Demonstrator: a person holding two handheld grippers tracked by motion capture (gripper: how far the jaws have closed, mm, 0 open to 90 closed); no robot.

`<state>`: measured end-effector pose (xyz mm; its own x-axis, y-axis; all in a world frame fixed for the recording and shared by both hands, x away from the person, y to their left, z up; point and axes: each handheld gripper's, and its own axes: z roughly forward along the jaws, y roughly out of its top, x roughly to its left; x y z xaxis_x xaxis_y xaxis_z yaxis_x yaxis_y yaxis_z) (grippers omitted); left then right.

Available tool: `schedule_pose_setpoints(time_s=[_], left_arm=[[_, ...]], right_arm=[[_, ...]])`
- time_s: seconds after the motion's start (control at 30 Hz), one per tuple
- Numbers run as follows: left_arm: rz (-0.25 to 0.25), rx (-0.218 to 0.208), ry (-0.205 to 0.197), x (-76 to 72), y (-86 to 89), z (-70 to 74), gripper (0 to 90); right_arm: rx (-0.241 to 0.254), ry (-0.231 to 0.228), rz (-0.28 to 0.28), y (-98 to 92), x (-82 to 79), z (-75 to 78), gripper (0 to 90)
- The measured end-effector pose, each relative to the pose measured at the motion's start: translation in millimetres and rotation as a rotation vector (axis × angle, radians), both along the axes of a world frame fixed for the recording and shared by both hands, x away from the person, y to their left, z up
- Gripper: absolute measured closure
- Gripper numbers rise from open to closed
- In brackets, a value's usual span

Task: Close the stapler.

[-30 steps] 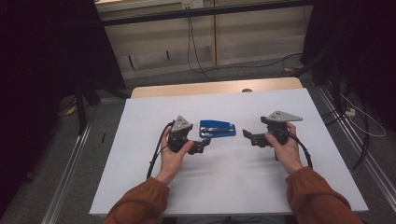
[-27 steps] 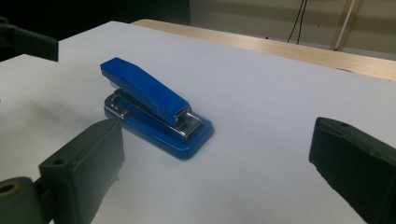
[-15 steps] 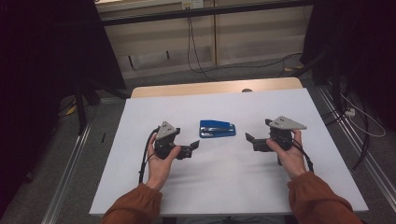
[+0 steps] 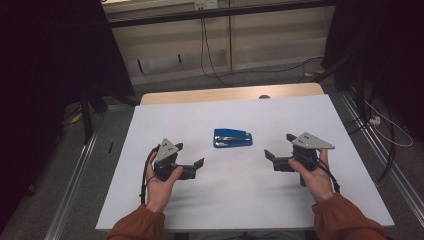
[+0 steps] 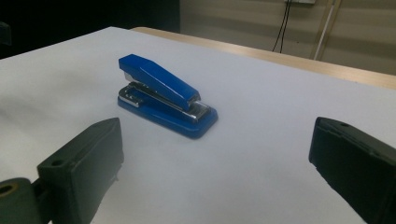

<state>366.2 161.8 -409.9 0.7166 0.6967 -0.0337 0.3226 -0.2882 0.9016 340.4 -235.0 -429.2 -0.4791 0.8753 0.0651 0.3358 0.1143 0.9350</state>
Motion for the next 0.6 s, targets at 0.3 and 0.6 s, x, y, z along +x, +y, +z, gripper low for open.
schedule_pose_setpoints(time_s=[0.3, 0.6], left_arm=[[0.001, -0.02, -0.015, -18.9, 9.8, -1.4, 6.1], [0.057, -0.019, -0.038, -30.3, 29.2, -3.0, 5.7]], right_arm=[[-0.02, -0.017, -0.013, -7.9, -19.3, 1.0, 2.7], [-0.016, -0.034, -0.057, -21.7, -33.0, 1.0, 2.6]])
